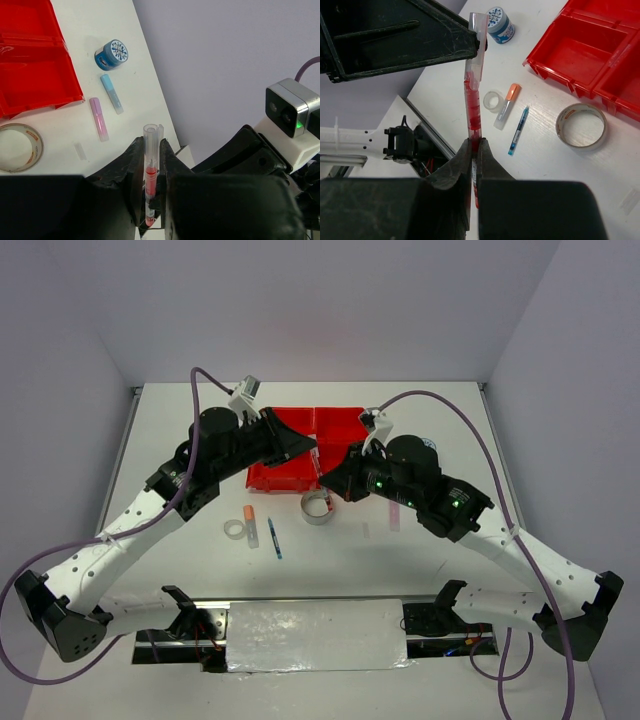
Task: Sort the stationery into containers
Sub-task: Close the pen cap on the pen.
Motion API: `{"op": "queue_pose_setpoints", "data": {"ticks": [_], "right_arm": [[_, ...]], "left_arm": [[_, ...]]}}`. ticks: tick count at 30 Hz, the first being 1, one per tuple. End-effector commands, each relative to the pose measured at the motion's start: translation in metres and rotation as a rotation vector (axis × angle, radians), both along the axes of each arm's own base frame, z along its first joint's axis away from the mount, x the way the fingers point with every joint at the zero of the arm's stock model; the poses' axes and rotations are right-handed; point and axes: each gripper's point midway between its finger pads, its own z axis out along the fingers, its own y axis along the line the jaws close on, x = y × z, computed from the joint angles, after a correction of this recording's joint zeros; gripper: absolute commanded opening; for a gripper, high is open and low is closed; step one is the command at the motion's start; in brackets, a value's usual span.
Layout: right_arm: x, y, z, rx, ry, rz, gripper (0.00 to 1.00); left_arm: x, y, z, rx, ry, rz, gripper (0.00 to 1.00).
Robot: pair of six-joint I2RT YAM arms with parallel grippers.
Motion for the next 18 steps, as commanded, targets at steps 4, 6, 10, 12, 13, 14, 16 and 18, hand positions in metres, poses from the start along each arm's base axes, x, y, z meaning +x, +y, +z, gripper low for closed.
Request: {"op": "queue_pose_setpoints", "data": {"ticks": [4, 6, 10, 12, 13, 14, 16, 18], "right_arm": [[0.032, -0.018, 0.048, 0.051, -0.147, -0.140, 0.00], [0.031, -0.020, 0.048, 0.050, -0.147, -0.145, 0.00], [0.032, -0.019, 0.046, 0.051, -0.137, -0.147, 0.00], [0.032, -0.017, 0.045, 0.051, -0.128, -0.142, 0.00], [0.031, -0.017, 0.043, 0.053, -0.120, -0.142, 0.00], [0.031, -0.017, 0.041, 0.052, -0.116, -0.144, 0.00], [0.030, -0.016, 0.037, 0.053, -0.102, -0.142, 0.00], [0.028, -0.013, 0.036, 0.071, -0.087, -0.132, 0.00]], "left_arm": [[-0.025, -0.009, 0.006, 0.039, 0.007, -0.128, 0.04], [-0.024, -0.009, 0.007, 0.056, 0.003, -0.132, 0.04], [-0.023, -0.009, 0.003, 0.054, 0.009, -0.127, 0.03], [-0.022, -0.008, 0.004, 0.045, 0.011, -0.116, 0.03], [-0.022, -0.008, 0.005, 0.039, 0.005, -0.109, 0.03], [-0.020, -0.006, 0.008, 0.029, 0.000, -0.094, 0.03], [-0.020, -0.004, 0.012, 0.011, -0.004, -0.076, 0.03], [-0.017, -0.002, 0.013, 0.000, -0.012, -0.053, 0.03]]}}
